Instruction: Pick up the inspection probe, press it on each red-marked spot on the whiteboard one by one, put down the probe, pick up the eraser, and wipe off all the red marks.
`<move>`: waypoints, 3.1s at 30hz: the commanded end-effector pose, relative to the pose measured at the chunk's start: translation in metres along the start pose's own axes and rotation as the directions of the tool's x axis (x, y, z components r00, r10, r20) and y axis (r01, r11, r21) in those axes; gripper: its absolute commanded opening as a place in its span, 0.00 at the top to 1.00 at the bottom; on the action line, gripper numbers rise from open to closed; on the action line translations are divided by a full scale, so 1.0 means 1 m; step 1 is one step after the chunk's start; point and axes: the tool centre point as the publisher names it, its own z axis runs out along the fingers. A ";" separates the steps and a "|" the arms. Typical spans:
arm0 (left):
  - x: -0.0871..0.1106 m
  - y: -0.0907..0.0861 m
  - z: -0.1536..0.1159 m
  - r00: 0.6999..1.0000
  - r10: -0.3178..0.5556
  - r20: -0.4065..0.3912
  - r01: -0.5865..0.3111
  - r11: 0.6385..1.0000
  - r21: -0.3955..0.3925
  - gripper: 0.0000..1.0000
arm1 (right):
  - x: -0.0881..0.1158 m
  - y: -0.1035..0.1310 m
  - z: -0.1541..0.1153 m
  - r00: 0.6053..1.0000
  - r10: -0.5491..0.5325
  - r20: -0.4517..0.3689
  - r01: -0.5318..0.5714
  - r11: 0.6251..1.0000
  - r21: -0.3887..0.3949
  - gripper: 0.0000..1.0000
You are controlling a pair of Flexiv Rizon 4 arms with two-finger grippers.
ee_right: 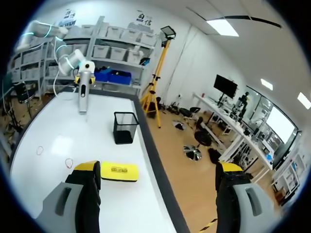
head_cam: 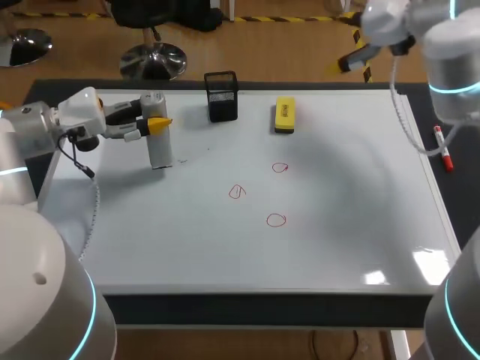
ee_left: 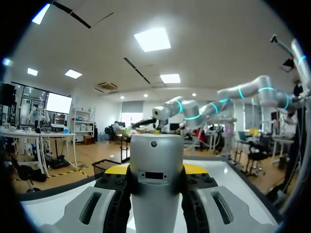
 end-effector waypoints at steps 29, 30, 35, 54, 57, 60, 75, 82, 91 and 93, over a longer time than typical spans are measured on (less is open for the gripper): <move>0.000 0.000 0.000 1.000 0.002 0.002 -0.002 1.000 0.002 1.00 | 0.031 -0.045 0.070 -0.207 -0.257 -0.944 0.902 0.324 -0.286 0.00; 0.000 0.000 0.000 1.000 0.002 0.002 -0.002 1.000 0.002 1.00 | 0.033 -0.046 0.072 -0.219 -0.253 -0.942 0.905 0.308 -0.293 0.00; 0.000 0.000 0.000 1.000 0.002 0.002 -0.002 1.000 0.002 1.00 | 0.038 -0.051 0.085 -0.303 -0.234 -0.924 0.909 0.221 -0.354 0.00; 0.000 0.000 0.000 1.000 0.002 0.002 -0.002 1.000 0.002 1.00 | 0.072 -0.056 0.126 -0.533 -0.219 -0.817 0.839 -0.009 -0.545 0.00; 0.000 0.000 0.000 1.000 0.002 0.002 -0.002 1.000 0.002 1.00 | 0.073 -0.059 0.129 -0.529 -0.220 -0.820 0.841 -0.005 -0.541 0.00; 0.000 0.000 0.000 1.000 0.002 0.002 -0.002 1.000 0.002 1.00 | 0.073 -0.061 0.129 -0.514 -0.224 -0.828 0.850 -0.002 -0.527 0.00; 0.000 0.000 0.000 1.000 0.002 0.002 -0.002 1.000 0.002 1.00 | 0.077 -0.081 0.123 -0.320 -0.264 -0.910 0.928 0.104 -0.357 0.00; 0.000 0.000 0.000 1.000 0.002 0.002 -0.002 1.000 0.002 1.00 | 0.078 -0.085 0.121 -0.250 -0.299 -0.921 0.948 0.118 -0.296 0.00; 0.000 0.000 0.000 1.000 0.002 0.002 -0.002 1.000 0.002 1.00 | 0.077 -0.088 0.120 -0.155 -0.389 -0.908 0.973 0.100 -0.209 0.00; 0.000 0.000 0.000 1.000 0.002 0.002 -0.002 1.000 0.002 1.00 | 0.077 -0.089 0.120 -0.135 -0.403 -0.905 0.976 0.104 -0.192 0.00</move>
